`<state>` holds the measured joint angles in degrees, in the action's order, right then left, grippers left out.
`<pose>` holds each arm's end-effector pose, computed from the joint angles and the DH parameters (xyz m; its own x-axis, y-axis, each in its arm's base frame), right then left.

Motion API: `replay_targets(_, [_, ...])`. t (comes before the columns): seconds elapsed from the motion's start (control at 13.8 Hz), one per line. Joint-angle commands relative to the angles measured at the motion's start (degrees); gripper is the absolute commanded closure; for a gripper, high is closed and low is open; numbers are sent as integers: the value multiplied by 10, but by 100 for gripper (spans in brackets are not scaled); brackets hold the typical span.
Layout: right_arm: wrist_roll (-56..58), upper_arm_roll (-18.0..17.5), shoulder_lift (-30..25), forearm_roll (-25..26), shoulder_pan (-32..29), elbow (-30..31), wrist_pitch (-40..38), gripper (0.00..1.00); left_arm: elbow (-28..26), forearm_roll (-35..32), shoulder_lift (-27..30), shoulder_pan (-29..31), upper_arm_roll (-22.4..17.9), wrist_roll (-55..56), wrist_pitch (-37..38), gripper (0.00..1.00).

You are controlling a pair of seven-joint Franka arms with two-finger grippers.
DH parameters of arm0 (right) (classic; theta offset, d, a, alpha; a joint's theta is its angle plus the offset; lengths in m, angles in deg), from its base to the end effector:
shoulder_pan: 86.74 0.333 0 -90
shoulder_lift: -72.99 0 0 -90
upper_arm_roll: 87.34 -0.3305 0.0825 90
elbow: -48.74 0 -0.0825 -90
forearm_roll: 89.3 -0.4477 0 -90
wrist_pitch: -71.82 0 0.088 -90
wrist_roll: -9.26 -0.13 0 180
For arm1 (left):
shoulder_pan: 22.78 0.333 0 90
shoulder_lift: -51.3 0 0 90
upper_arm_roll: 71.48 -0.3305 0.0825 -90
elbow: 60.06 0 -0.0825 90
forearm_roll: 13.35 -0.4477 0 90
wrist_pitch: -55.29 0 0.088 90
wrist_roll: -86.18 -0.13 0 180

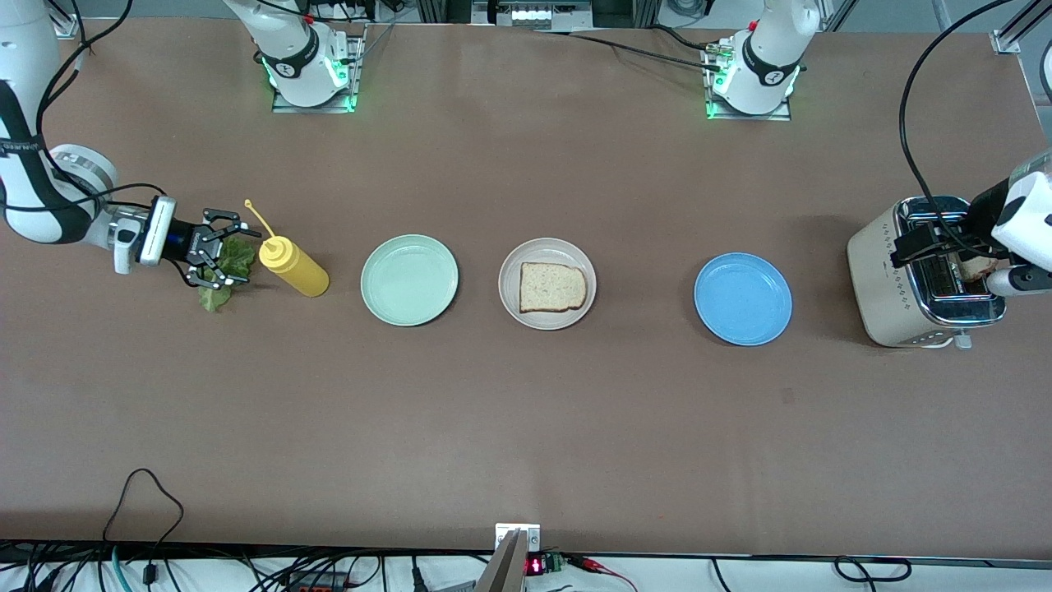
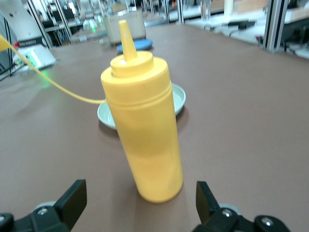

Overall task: Make sandwich in beige plate with both arms
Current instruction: 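Reach the right gripper to the yellow bottle and grasp it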

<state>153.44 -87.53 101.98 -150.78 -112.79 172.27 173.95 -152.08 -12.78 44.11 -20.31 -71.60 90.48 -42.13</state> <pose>0.5082 -0.1401 0.0987 0.2031 0.3768 0.9037 0.9750 -0.1626 -0.1513 0.6616 0.0287 0.5277 0.9921 0.1212 -0.0319 0.1215 -0.9926 0.0072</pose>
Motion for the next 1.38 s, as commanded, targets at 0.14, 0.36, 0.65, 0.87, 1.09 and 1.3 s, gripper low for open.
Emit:
replay_targets(0.14, [65, -9, 35, -43, -8, -7, -58, 0, 3, -1, 4, -3, 1, -4, -4, 0])
replay_targets(0.36, [76, -10, 41, -42, 3, -7, -56, 0, 7, -2, 12, 1, 0, -6, 0, 0])
replay_targets(0.65, [75, -24, 45, -59, 12, -12, -50, 0, 43, -3, 17, -4, 4, -4, 38, 0])
replay_targets(0.87, [75, -24, 48, -69, 29, -12, -34, 0, 54, -1, 14, -4, 3, -7, 37, 0])
replay_targets(1.09, [75, -24, 48, -69, 35, -13, -32, 20, 54, -2, 10, -6, 3, -6, 38, 0])
replay_targets(1.3, [73, -24, 47, -65, 42, -14, -19, 93, 54, -2, 10, -5, 3, -5, 43, 0])
